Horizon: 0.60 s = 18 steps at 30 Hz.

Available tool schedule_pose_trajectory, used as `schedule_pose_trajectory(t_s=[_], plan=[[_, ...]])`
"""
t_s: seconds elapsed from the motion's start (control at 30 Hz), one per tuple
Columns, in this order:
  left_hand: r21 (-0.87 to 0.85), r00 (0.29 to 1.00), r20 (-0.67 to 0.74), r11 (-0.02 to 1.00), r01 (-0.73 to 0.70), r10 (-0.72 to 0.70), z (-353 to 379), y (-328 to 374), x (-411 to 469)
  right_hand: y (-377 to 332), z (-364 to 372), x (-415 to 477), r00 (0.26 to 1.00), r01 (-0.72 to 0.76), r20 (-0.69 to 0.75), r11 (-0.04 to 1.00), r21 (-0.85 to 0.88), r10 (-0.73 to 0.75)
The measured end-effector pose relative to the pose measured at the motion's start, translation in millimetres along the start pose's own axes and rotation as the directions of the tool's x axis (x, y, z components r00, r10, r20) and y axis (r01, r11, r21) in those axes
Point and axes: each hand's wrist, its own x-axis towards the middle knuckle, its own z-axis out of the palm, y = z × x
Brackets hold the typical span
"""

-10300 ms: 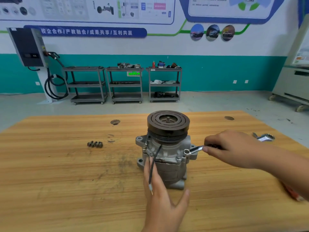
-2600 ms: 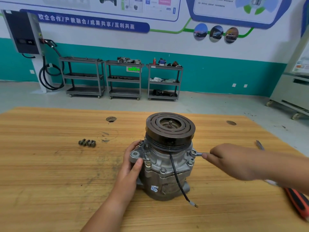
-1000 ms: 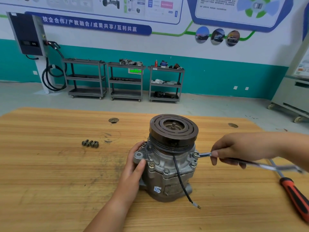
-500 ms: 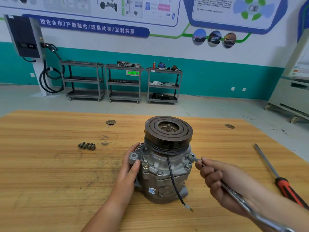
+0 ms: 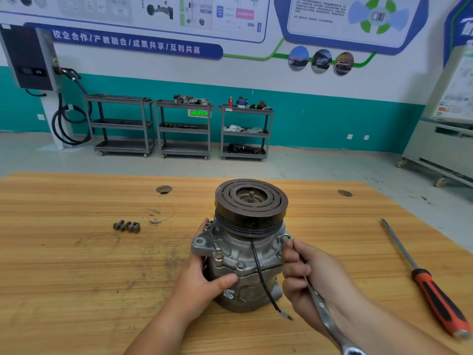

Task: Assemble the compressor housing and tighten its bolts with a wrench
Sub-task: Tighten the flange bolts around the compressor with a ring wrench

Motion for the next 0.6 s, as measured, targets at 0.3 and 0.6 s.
schedule_pose_trajectory(t_s=[0.3, 0.6], plan=[[-0.116, 0.999, -0.041, 0.993, -0.011, 0.006, 0.0, -1.1, 4.5, -15.1, -16.6, -7.4, 1.000, -0.028, 0.004, 0.995, -0.098, 0.028], [-0.150, 0.999, -0.040, 0.989, -0.014, 0.008, 0.2, -1.9, 3.9, -57.6, -43.1, -18.5, 1.000, 0.002, 0.005, 0.488, -0.873, 0.005]])
